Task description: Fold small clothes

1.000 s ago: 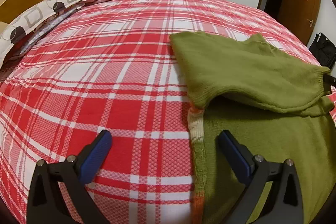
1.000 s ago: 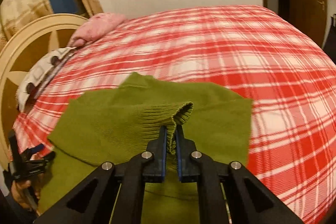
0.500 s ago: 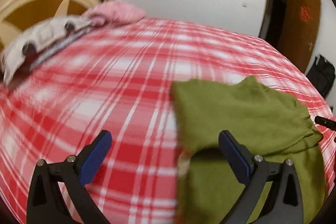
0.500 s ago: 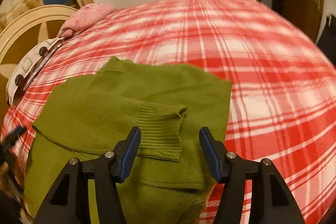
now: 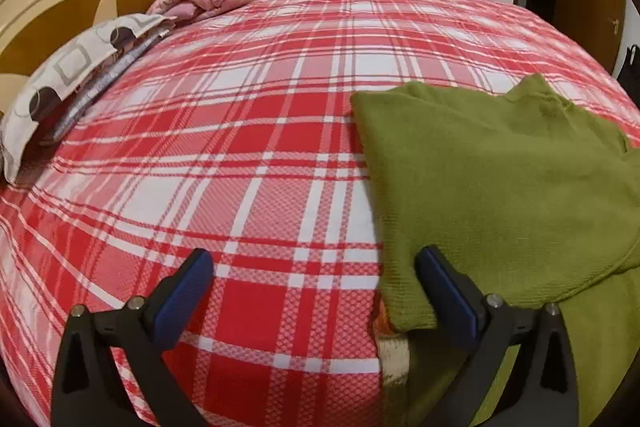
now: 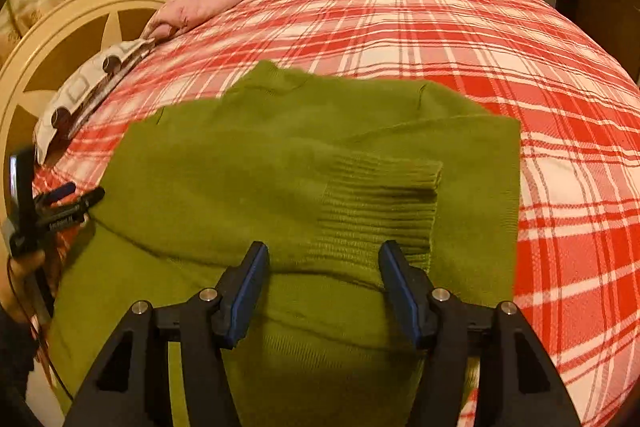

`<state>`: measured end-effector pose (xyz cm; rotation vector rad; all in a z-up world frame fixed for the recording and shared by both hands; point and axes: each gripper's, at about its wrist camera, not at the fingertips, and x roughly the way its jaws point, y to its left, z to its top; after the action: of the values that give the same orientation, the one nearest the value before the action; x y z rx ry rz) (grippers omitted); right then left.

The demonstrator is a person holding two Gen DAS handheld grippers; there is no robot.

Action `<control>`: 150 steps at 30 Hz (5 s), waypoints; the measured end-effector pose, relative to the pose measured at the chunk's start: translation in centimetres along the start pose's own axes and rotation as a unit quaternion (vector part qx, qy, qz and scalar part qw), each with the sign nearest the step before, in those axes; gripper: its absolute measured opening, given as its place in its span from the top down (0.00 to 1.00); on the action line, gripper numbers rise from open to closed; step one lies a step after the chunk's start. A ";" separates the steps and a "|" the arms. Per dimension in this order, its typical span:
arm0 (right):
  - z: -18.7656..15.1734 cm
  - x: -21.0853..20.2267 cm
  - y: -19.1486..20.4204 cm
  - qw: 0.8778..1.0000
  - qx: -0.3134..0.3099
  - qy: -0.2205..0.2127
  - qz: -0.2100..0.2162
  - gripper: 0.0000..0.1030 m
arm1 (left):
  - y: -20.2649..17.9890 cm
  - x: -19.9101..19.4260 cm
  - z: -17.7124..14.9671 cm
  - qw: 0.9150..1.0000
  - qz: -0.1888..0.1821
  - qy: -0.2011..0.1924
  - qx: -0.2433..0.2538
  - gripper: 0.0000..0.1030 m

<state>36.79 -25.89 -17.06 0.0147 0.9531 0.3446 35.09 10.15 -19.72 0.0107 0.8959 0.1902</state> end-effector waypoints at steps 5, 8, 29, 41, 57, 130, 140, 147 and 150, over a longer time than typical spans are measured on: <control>0.0 -0.9 0.4 1.000 -0.010 0.002 -0.011 0.43 | 0.1 0.2 -0.3 1.000 -0.012 -0.002 -0.011 0.00; -0.2 -0.3 -0.1 1.000 0.004 0.014 -0.004 0.42 | 0.1 0.0 -0.5 1.000 -0.013 -0.003 -0.015 0.00; 1.2 1.5 1.2 0.995 -0.045 0.003 -0.083 0.46 | 0.3 -0.1 -1.1 0.999 -0.032 0.008 -0.022 0.00; -0.1 0.5 1.1 0.995 -0.051 -0.005 -0.084 0.46 | 0.7 -0.1 -0.9 0.999 -0.036 0.012 -0.024 0.00; -8.0 -6.5 1.4 0.995 -0.049 -0.016 -0.080 0.46 | -0.3 -6.6 -6.3 0.998 -0.056 -0.003 0.005 0.00; -28.7 -17.5 3.8 0.999 0.007 0.004 -0.041 0.65 | -2.0 -18.6 -25.4 0.992 -0.117 0.029 0.033 0.22; -29.0 -17.2 3.4 1.000 0.017 0.004 -0.016 0.65 | -1.1 -18.7 -25.5 0.987 -0.160 0.033 0.005 0.44; -29.4 -17.7 2.4 0.999 0.039 -0.001 0.031 0.89 | 1.1 -18.6 -25.4 0.974 -0.215 0.040 -0.050 0.92; -29.3 -18.2 1.9 0.997 0.053 -0.016 0.045 0.91 | 1.6 -18.8 -25.2 0.970 -0.232 0.029 -0.068 0.93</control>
<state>3.17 -33.51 -19.36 0.1597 0.9403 0.3755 3.81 6.82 -20.81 -0.3324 0.9187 -0.1864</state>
